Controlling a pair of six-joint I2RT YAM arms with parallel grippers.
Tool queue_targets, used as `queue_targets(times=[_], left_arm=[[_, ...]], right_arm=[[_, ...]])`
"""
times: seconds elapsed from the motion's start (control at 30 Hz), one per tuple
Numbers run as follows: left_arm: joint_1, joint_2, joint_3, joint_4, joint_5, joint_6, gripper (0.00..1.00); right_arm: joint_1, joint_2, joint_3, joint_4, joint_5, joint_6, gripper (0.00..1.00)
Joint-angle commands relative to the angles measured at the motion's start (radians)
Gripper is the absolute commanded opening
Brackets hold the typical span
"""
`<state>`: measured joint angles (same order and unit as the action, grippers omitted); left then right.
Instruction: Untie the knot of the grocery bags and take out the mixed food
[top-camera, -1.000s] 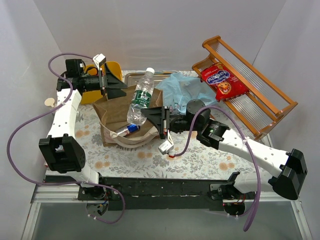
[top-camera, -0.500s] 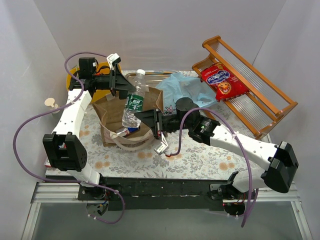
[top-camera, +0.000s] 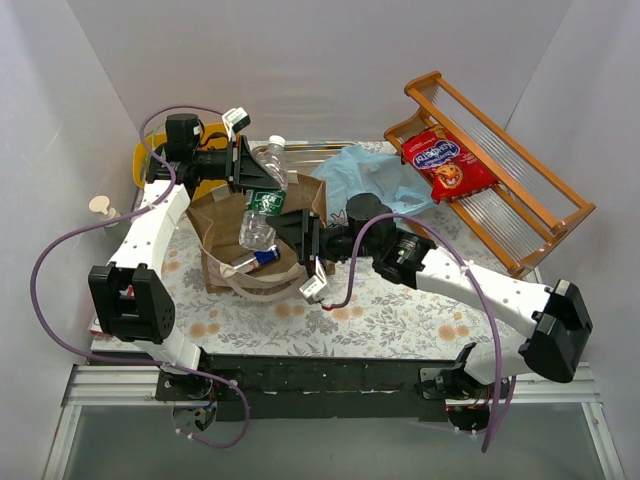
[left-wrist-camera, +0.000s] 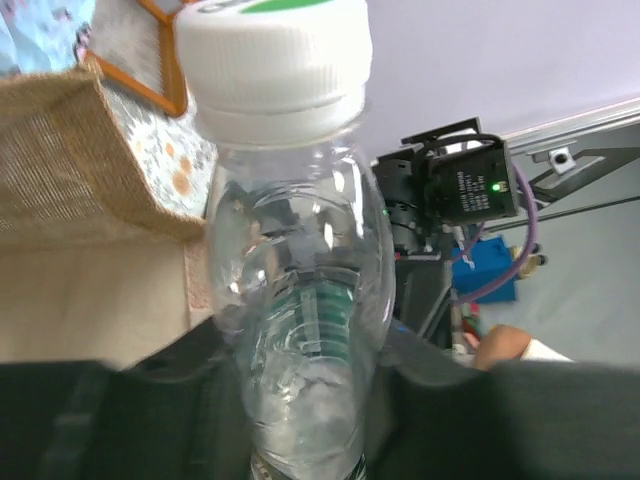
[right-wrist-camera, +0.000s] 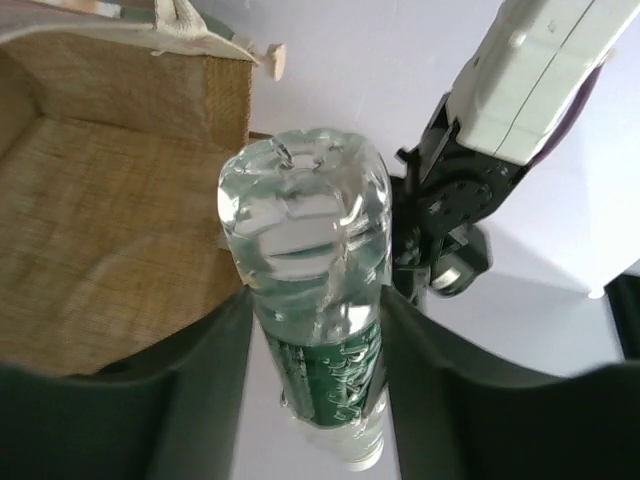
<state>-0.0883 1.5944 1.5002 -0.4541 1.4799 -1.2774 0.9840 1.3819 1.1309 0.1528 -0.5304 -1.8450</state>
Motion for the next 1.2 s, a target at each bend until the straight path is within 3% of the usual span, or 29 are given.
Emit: queue_targets(times=[0.0, 0.03, 0.07, 0.2, 0.27, 0.4, 0.6, 1.03, 1.17], left_arm=[[0.001, -0.030, 0.064, 0.068, 0.022, 0.048, 0.06], [0.001, -0.025, 0.084, 0.063, -0.012, 0.073, 0.06], [0.002, -0.016, 0.106, 0.046, -0.041, 0.104, 0.04], [0.001, -0.020, 0.209, -0.029, -0.214, 0.275, 0.04], [-0.019, -0.068, 0.178, 0.035, -0.352, 0.352, 0.03], [-0.053, -0.230, 0.016, 0.277, -0.513, 0.432, 0.00], [-0.090, -0.290, -0.061, 0.321, -0.593, 0.503, 0.00], [-0.166, -0.329, -0.067, 0.311, -0.630, 0.538, 0.00], [-0.174, -0.324, -0.061, 0.311, -0.632, 0.547, 0.00]], right_arm=[[-0.002, -0.118, 0.055, 0.016, 0.139, 0.329, 0.66], [-0.011, -0.141, 0.066, 0.004, 0.186, 0.411, 0.68], [-0.019, -0.150, 0.082, 0.008, 0.216, 0.634, 0.69], [-0.085, -0.115, 0.255, -0.059, 0.380, 1.174, 0.78], [-0.129, -0.043, 0.419, -0.132, 0.409, 1.399, 0.77], [-0.200, 0.069, 0.628, -0.223, 0.359, 1.666, 0.77], [-0.231, 0.177, 0.765, -0.226, 0.261, 1.836, 0.78], [-0.237, 0.285, 0.793, -0.162, 0.089, 2.052, 0.75], [-0.238, 0.315, 0.803, -0.164, 0.050, 2.046, 0.54]])
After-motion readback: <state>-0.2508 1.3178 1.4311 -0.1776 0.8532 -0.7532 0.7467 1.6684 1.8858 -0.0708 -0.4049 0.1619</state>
